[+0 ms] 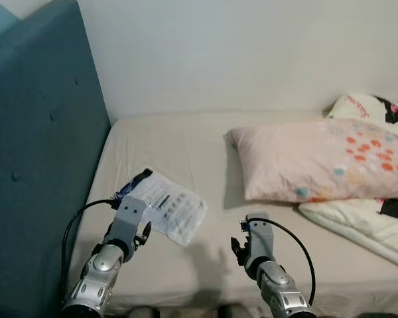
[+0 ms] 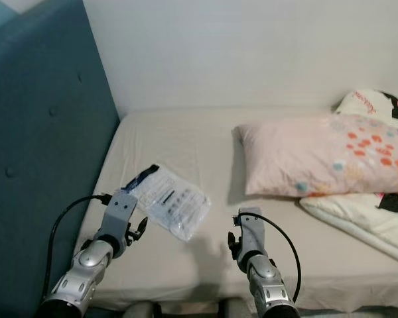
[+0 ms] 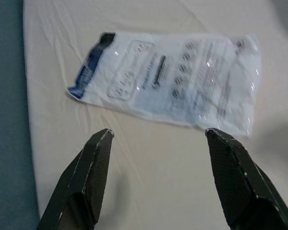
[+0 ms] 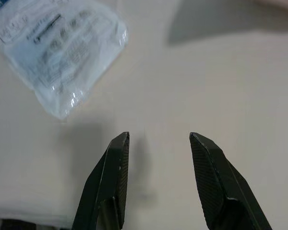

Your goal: Clean up the room

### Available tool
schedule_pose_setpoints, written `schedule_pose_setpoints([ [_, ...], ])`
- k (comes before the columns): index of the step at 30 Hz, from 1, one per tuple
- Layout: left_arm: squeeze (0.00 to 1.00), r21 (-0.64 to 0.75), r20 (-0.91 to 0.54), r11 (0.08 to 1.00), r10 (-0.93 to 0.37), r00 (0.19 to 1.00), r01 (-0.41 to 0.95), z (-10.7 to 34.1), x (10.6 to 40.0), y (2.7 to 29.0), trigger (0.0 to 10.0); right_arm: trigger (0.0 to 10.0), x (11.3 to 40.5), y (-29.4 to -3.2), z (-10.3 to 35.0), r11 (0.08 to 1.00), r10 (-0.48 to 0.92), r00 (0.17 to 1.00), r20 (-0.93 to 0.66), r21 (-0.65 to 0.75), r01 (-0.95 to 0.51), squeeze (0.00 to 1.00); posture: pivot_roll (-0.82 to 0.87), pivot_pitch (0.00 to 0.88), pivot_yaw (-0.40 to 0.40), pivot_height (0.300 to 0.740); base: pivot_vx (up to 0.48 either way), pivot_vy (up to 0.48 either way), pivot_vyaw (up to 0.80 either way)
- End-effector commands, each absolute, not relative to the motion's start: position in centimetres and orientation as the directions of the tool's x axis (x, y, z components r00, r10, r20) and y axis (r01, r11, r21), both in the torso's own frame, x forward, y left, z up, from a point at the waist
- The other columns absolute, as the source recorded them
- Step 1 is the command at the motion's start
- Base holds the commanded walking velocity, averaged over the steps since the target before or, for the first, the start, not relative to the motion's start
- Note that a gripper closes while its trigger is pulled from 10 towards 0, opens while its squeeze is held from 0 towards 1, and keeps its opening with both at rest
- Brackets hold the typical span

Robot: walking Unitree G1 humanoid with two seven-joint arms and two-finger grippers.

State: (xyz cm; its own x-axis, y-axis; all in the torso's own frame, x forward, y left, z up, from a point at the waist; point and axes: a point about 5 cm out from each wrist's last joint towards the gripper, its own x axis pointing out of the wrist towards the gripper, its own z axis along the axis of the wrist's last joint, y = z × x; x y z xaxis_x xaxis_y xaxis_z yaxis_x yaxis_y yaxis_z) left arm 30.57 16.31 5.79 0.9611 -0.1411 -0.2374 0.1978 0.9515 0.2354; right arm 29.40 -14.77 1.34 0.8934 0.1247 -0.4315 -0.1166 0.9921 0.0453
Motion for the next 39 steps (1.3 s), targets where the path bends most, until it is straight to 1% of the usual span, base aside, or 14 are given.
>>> schedule_pose_setpoints([
  [1,0.00,0.253,-0.273,0.943,-0.143,0.951,0.214,5.2,30.2,16.7,10.0,10.0,29.0,-14.7,0.7,0.992,0.124,0.881,-0.457,0.058,-0.110,0.00,-0.01,0.160,-0.011,0.630,0.000,0.000,0.00],
  [11,0.00,0.267,-0.275,0.935,-0.157,0.949,0.232,5.4,30.3,17.2,10.0,10.0,29.1,-14.7,0.9,0.993,0.117,0.886,-0.448,0.081,-0.090,0.00,-0.01,0.159,-0.010,0.630,0.000,0.000,0.00],
  [28,0.00,0.261,-0.280,0.931,-0.182,0.943,0.257,5.4,30.1,16.8,10.0,10.0,28.9,-15.2,0.8,0.993,0.094,0.893,-0.439,0.103,-0.054,0.00,-0.01,0.149,-0.003,0.630,0.000,0.000,0.00],
  [32,0.00,0.268,-0.283,0.928,-0.181,0.942,0.259,5.4,30.2,16.9,10.0,10.0,29.9,-15.7,1.4,0.992,0.077,0.898,-0.434,0.122,-0.026,0.00,0.00,0.156,0.002,0.630,0.000,0.000,0.00],
  [34,0.00,0.272,-0.283,0.927,-0.178,0.943,0.256,5.5,30.2,17.1,10.0,10.0,30.5,-15.8,1.8,0.990,0.071,0.901,-0.428,0.137,-0.013,0.00,0.01,0.173,-0.002,0.630,0.000,0.000,0.00],
  [37,0.00,0.287,-0.265,0.924,-0.178,0.948,0.254,6.4,30.5,17.9,10.0,10.0,32.6,-16.3,3.6,0.987,0.066,0.913,-0.402,0.159,-0.002,0.00,0.04,0.221,-0.016,0.630,0.000,0.000,0.00],
  [38,0.00,0.287,-0.265,0.924,-0.178,0.948,0.254,6.4,30.5,17.9,10.0,10.0,32.6,-16.3,3.6,0.987,0.066,0.913,-0.402,0.159,-0.002,0.00,0.04,0.221,-0.016,0.630,0.000,0.000,0.00],
  [39,0.00,0.292,-0.256,0.921,-0.182,0.949,0.256,6.8,30.6,18.2,10.0,10.0,33.4,-16.4,4.3,0.985,0.068,0.917,-0.394,0.172,0.001,0.00,0.04,0.221,-0.016,0.630,0.000,0.000,0.00],
])
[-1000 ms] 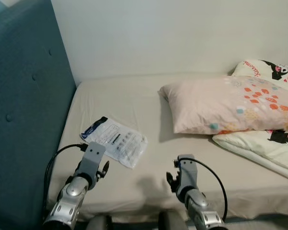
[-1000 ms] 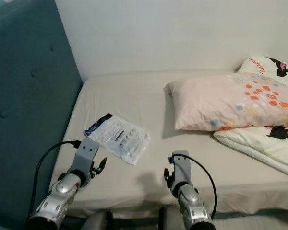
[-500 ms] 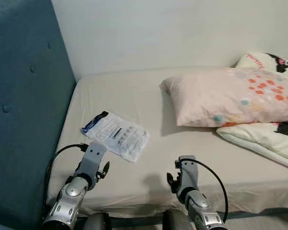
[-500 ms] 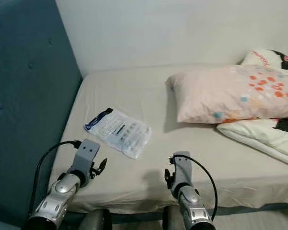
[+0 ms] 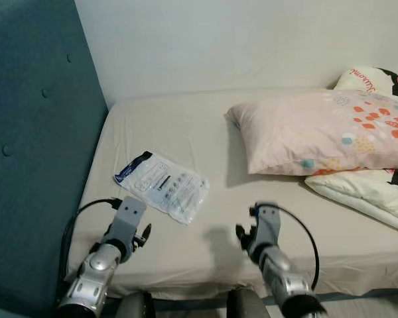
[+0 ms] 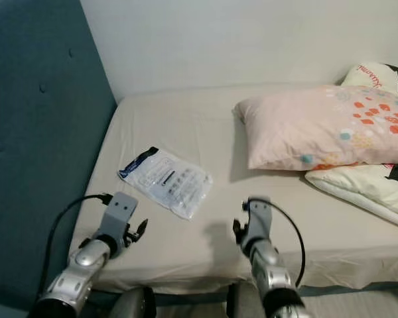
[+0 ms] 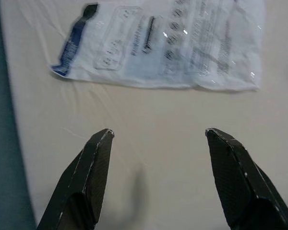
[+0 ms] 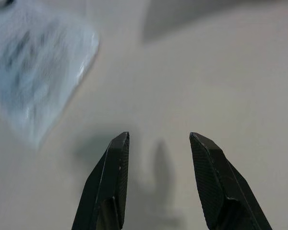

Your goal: Clean up the room

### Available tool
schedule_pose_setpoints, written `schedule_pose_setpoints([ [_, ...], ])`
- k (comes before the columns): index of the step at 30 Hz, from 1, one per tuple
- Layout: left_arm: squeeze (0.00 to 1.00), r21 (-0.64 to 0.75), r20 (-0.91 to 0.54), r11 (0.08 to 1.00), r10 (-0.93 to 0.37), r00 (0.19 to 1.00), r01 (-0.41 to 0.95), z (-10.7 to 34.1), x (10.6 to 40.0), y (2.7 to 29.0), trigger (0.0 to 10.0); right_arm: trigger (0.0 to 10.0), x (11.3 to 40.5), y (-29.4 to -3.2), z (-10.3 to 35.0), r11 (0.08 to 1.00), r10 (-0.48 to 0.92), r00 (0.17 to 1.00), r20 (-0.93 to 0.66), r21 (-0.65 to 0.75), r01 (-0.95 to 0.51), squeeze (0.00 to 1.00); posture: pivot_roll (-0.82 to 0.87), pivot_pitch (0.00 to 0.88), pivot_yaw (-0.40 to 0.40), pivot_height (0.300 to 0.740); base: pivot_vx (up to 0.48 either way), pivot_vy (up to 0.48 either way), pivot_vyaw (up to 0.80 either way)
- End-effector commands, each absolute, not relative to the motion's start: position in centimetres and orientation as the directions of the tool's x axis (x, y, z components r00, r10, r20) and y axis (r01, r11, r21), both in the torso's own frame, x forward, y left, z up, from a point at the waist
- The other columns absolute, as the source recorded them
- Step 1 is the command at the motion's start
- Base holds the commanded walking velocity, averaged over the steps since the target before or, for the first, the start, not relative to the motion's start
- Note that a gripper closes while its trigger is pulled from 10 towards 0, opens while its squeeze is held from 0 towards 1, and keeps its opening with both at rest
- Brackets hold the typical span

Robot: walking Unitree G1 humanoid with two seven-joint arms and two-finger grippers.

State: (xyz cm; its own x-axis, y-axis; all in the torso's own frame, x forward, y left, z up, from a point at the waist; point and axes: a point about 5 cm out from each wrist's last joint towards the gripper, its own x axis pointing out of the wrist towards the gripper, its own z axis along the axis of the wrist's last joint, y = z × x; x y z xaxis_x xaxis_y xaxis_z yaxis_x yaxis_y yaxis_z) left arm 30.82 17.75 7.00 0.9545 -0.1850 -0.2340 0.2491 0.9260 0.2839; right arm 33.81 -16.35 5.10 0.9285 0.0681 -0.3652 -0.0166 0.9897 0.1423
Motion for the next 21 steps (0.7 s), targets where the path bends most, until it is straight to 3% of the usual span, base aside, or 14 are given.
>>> schedule_pose_setpoints([
  [1,0.00,0.296,-0.250,0.920,-0.186,0.950,0.258,7.1,30.7,18.4,10.0,10.0,33.8,-16.4,4.8,0.983,0.070,0.919,-0.388,0.183,0.003,0.00,0.05,0.236,-0.020,0.630,0.000,0.000,0.00],
  [4,0.00,0.354,-0.190,0.902,-0.189,0.963,0.247,9.1,30.8,19.8,10.0,10.0,35.7,-16.2,7.1,0.976,0.090,0.933,-0.348,0.217,-0.013,0.00,0.10,0.327,-0.038,0.630,0.000,0.000,0.00],
  [5,0.00,0.375,-0.153,0.896,-0.192,0.969,0.237,10.2,30.7,20.3,10.0,10.0,36.5,-16.0,8.2,0.969,0.108,0.941,-0.320,0.247,-0.027,0.12,0.12,0.350,-0.043,0.630,0.000,0.000,0.00],
  [6,0.00,0.375,-0.153,0.896,-0.192,0.969,0.237,10.2,30.7,20.3,10.0,10.0,36.5,-16.0,8.2,0.969,0.108,0.941,-0.320,0.247,-0.027,0.12,0.12,0.350,-0.043,0.630,0.000,0.000,0.00],
  [7,0.00,0.388,-0.132,0.892,-0.196,0.972,0.232,10.7,30.6,20.6,10.0,10.0,36.8,-15.8,8.6,0.965,0.116,0.944,-0.310,0.259,-0.033,1.00,0.13,0.364,-0.048,0.630,0.000,0.000,0.00],
  [21,0.00,0.442,0.086,0.877,-0.251,0.964,0.189,17.5,28.8,21.0,10.0,10.0,38.1,-14.2,10.2,0.922,0.155,0.941,-0.301,0.386,-0.028,1.00,0.24,0.484,-0.071,0.630,0.000,0.000,0.00],
])
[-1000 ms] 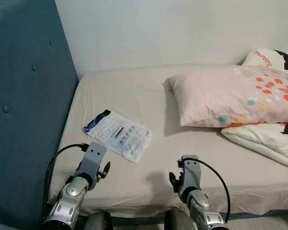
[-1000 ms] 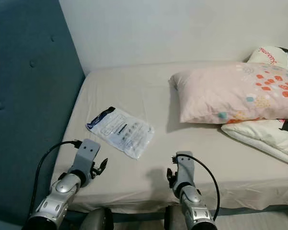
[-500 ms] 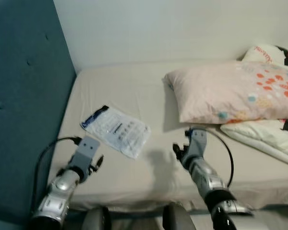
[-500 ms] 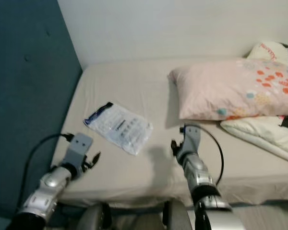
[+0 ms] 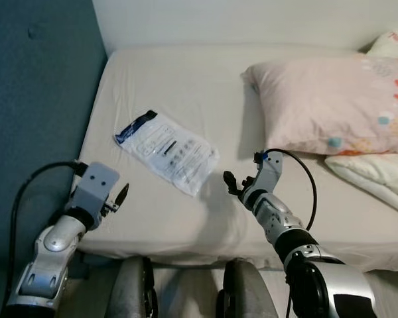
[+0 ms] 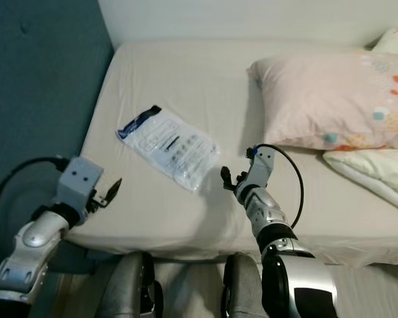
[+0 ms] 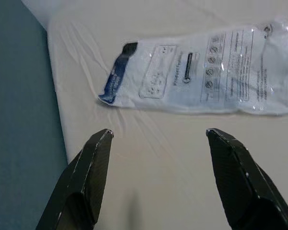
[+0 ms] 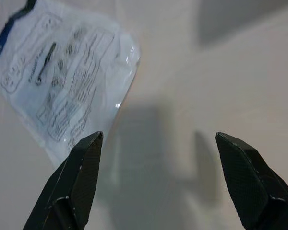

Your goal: Clean up the room

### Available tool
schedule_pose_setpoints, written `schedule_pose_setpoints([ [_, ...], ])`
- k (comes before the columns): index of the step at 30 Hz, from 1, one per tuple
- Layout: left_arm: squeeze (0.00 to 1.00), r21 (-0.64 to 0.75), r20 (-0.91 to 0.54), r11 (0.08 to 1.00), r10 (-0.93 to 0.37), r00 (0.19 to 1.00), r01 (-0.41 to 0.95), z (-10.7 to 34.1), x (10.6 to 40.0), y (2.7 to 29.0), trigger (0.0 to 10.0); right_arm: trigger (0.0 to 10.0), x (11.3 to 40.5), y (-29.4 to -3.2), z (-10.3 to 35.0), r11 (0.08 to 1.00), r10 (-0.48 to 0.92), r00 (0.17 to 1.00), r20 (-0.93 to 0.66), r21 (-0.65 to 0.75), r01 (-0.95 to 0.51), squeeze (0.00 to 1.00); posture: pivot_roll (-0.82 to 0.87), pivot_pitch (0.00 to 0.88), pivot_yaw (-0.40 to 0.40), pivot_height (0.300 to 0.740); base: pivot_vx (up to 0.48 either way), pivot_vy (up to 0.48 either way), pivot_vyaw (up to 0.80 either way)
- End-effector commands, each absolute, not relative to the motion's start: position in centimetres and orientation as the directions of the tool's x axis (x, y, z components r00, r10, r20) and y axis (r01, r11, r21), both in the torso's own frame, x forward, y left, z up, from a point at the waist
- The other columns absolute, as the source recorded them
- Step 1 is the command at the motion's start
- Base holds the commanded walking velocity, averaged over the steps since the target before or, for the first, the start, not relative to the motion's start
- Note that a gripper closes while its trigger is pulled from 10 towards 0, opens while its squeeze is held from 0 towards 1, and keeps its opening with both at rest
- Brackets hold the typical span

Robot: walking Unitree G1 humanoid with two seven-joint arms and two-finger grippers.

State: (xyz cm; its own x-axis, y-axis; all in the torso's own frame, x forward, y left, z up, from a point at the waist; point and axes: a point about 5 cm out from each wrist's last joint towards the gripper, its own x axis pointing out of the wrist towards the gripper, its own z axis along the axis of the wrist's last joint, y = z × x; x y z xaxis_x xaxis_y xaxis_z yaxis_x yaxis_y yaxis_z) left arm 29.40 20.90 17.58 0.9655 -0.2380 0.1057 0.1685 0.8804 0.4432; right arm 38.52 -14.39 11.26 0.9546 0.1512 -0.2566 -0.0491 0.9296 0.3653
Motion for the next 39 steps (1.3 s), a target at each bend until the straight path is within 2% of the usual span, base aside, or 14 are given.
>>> schedule_pose_setpoints([
  [1,0.00,0.451,0.091,0.869,-0.271,0.958,0.203,17.9,28.5,20.7,10.0,10.0,38.1,-14.1,10.3,0.916,0.162,0.940,-0.302,0.399,-0.029,1.00,0.25,0.494,-0.073,0.630,0.000,0.000,0.00],
  [6,0.00,0.485,0.084,0.844,-0.304,0.949,0.228,18.1,27.4,19.9,10.0,10.0,38.2,-14.3,10.3,0.907,0.135,0.940,-0.313,0.421,0.010,1.00,0.28,0.502,-0.063,0.630,0.000,0.000,0.00],
  [7,0.00,0.490,0.091,0.843,-0.303,0.949,0.222,18.4,27.1,19.9,10.0,10.0,38.3,-14.4,10.6,0.896,0.130,0.945,-0.300,0.444,0.018,0.00,0.29,0.500,-0.057,0.630,0.000,0.000,0.00],
  [16,0.00,0.500,0.098,0.841,-0.292,0.951,0.207,19.3,26.1,19.9,10.0,10.0,39.3,-14.0,12.6,0.838,0.136,0.966,-0.220,0.545,0.006,0.00,0.33,0.505,-0.031,0.630,0.000,0.000,0.00],
  [27,0.00,0.484,0.049,0.848,-0.272,0.961,0.215,18.5,25.8,19.4,10.0,10.0,39.8,-12.8,14.0,0.819,0.182,0.971,-0.155,0.570,-0.062,0.00,0.29,0.496,-0.038,0.630,0.000,0.000,0.00],
  [39,0.00,0.480,0.035,0.849,-0.271,0.962,0.222,18.4,26.2,19.4,10.0,10.0,39.7,-12.8,13.8,0.816,0.187,0.971,-0.151,0.574,-0.068,0.00,0.29,0.492,-0.035,0.600,0.000,0.000,0.00],
])
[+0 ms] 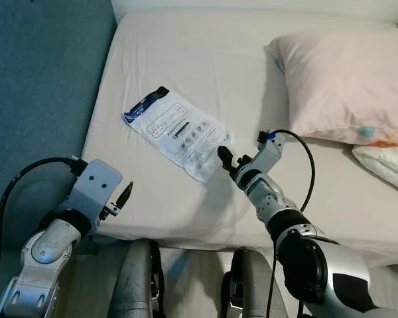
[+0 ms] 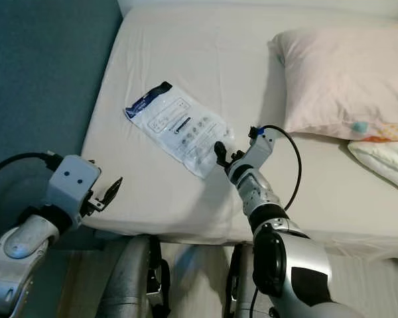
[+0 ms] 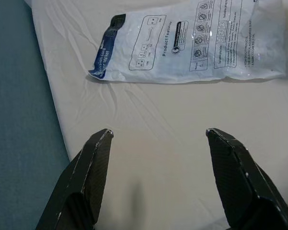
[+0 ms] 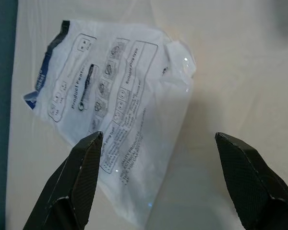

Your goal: Clean up the room

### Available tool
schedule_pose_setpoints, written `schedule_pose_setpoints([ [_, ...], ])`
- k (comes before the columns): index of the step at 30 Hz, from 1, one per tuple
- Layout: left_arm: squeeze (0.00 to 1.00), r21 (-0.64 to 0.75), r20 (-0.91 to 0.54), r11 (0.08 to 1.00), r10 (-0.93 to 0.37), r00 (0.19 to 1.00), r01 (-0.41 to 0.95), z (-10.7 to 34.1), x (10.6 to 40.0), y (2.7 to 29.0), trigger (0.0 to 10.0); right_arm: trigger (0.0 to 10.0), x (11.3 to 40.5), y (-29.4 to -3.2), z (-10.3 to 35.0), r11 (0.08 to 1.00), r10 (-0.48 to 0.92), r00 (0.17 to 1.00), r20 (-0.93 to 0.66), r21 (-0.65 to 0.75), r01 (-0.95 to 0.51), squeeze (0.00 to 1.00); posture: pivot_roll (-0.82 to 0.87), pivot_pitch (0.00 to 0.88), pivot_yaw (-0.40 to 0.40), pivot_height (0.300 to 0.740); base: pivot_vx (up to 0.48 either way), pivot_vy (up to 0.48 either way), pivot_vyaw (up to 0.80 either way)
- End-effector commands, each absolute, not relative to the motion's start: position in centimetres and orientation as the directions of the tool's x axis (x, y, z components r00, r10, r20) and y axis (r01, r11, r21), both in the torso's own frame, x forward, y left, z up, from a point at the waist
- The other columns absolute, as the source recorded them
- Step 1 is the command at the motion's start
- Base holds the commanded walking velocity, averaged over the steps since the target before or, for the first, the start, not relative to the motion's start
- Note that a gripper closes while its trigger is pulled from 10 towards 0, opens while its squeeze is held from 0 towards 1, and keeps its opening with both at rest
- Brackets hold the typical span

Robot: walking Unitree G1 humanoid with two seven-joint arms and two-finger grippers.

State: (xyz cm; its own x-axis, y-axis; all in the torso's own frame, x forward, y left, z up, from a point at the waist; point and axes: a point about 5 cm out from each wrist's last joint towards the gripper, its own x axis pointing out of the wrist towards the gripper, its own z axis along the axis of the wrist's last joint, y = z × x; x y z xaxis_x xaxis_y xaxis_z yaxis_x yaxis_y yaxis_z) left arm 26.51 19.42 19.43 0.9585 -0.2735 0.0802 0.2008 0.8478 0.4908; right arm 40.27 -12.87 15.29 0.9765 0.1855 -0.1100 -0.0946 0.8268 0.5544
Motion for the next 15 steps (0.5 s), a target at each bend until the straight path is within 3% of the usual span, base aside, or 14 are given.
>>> schedule_pose_setpoints([
  [1,0.00,0.476,0.032,0.850,-0.271,0.962,0.223,18.34,26.20,19.31,10.0,10.0,39.73,-12.82,13.85,0.821,0.187,0.971,-0.151,0.567,-0.071,0.00,0.28,0.489,-0.038,0.600,0.000,0.000,0.00],
  [15,0.00,0.467,0.015,0.853,-0.271,0.963,0.233,18.02,25.99,18.98,10.0,10.0,39.70,-13.16,13.80,0.829,0.184,0.972,-0.146,0.554,-0.074,0.00,0.28,0.481,-0.042,0.590,0.000,0.000,0.00],
])
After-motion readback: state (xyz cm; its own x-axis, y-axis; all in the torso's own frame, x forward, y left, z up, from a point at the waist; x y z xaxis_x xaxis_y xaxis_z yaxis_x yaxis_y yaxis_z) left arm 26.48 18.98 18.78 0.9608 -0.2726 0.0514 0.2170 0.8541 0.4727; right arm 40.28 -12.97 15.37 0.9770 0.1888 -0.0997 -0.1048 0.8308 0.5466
